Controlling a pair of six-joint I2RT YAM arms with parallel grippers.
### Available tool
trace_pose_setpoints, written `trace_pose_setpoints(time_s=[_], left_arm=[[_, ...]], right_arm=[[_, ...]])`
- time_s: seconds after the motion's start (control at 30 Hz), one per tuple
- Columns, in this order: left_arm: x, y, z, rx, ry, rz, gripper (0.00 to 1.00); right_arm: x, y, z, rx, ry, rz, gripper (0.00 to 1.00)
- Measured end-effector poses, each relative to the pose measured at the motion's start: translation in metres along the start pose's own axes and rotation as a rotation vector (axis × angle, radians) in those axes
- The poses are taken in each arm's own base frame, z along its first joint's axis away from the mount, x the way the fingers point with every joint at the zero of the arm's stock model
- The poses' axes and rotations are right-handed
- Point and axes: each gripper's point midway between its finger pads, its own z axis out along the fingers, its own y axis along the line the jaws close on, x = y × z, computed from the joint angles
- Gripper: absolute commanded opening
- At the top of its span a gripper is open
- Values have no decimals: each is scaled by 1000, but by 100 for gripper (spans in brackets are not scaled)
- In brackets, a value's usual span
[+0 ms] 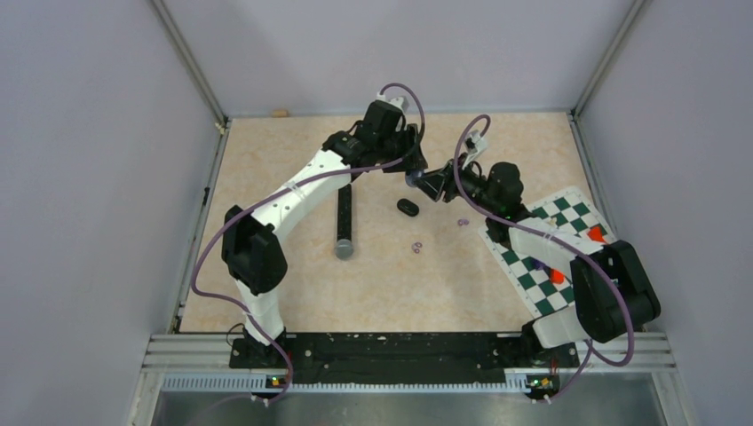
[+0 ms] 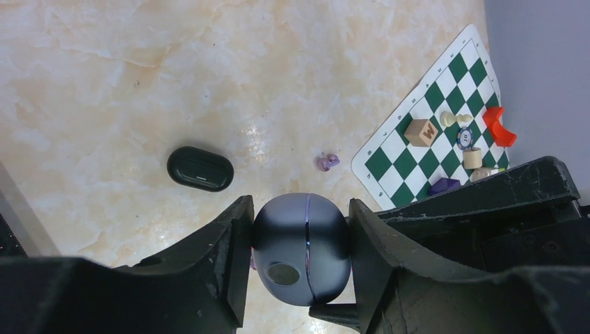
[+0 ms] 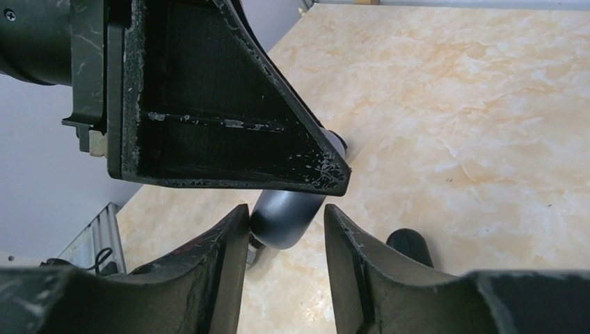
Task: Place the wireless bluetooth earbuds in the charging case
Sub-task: Pass from the left arm to the right, then pass from the right arm to the left
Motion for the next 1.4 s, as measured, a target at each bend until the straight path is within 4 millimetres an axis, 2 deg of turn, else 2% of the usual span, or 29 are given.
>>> trace_pose_setpoints(time_s=[0.27, 0.4, 0.6, 0.67, 0.73, 0.8, 0.83, 0.87, 0.9, 1.0, 1.2, 1.3, 1.4], left_arm=[[1, -1, 0, -5, -3, 9, 0], [2, -1, 0, -12, -4, 23, 0], [0, -1, 0, -16, -12, 34, 2], [0, -1, -1, -16, -12, 35, 11], [-1, -1, -1, -15, -13, 37, 34], [-1, -1, -1, -14, -13, 41, 66], [-1, -1, -1, -14, -13, 44, 78], [-1, -1, -1, -14, -13, 50, 89], [0, -2, -1, -11, -12, 55, 93], [1, -3, -1, -14, -10, 66, 99], [-17, -10, -13, -12, -56, 113, 99], [-35, -16, -35, 6, -103, 168, 99], [-60, -21, -75, 56, -175, 273, 99]], right_arm=[[6, 2, 2, -18, 19, 22, 41], [9, 2, 4, -22, 28, 33, 31], [9, 1, 4, -15, 27, 43, 25], [9, 1, 4, -15, 27, 43, 25], [9, 1, 4, -15, 27, 42, 25], [9, 1, 4, -14, 26, 39, 25], [9, 1, 4, -14, 27, 36, 25], [9, 1, 4, -14, 27, 33, 25], [8, 2, 3, -16, 26, 29, 25], [5, 5, 2, -25, 19, 13, 24], [-3, 12, -2, -34, 8, -26, 24], [-6, 14, -5, -29, 16, -48, 24], [-14, 16, -8, -24, 20, -84, 23]])
